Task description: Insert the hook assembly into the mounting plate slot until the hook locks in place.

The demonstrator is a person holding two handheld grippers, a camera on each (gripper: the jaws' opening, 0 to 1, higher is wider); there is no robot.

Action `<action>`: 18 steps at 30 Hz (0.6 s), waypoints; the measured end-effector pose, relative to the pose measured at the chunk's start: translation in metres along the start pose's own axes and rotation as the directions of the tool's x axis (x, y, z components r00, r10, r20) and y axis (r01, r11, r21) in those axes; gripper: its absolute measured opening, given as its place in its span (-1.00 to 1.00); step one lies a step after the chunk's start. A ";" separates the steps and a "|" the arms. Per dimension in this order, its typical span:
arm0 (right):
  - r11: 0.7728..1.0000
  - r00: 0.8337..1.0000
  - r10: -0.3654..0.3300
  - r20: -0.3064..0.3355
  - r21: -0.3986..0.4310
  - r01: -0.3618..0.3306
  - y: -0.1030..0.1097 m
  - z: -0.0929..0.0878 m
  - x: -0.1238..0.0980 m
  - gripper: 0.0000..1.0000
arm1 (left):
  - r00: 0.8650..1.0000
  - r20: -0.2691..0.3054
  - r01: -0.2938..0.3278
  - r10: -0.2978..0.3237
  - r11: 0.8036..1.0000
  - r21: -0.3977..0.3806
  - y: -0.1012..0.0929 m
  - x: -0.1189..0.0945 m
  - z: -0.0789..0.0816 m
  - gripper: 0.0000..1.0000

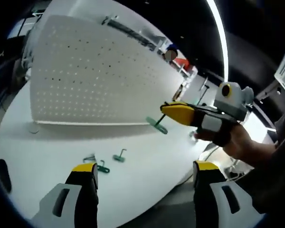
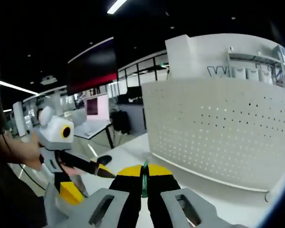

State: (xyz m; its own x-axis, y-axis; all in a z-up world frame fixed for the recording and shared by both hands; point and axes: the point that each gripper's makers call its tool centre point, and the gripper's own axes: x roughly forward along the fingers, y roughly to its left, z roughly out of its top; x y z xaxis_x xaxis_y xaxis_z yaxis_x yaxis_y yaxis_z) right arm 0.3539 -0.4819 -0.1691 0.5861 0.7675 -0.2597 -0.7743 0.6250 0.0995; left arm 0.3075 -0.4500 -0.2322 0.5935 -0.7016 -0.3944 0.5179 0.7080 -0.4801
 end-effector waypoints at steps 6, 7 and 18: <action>0.999 0.999 0.043 0.021 -0.004 -0.043 0.020 0.002 0.000 -1.00 | 0.998 0.062 0.022 -0.021 0.999 -0.026 -0.004 0.000 0.015 0.49; 0.999 0.999 0.044 0.021 -0.004 -0.044 0.021 0.002 0.000 -1.00 | 0.997 0.070 0.030 -0.027 0.999 -0.037 -0.005 -0.001 0.017 0.45; 0.996 0.992 0.090 0.085 -0.024 -0.088 0.043 0.015 -0.003 -1.00 | 0.988 0.141 0.078 -0.068 0.995 -0.068 -0.011 -0.007 0.033 -0.03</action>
State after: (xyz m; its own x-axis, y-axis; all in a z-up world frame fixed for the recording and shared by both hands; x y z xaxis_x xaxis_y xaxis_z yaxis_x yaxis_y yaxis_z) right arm 0.3226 -0.4555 -0.1493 0.5322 0.8299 -0.1675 -0.8285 0.5512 0.0988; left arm 0.3178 -0.4507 -0.1983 0.6379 -0.7296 -0.2465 0.5196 0.6440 -0.5615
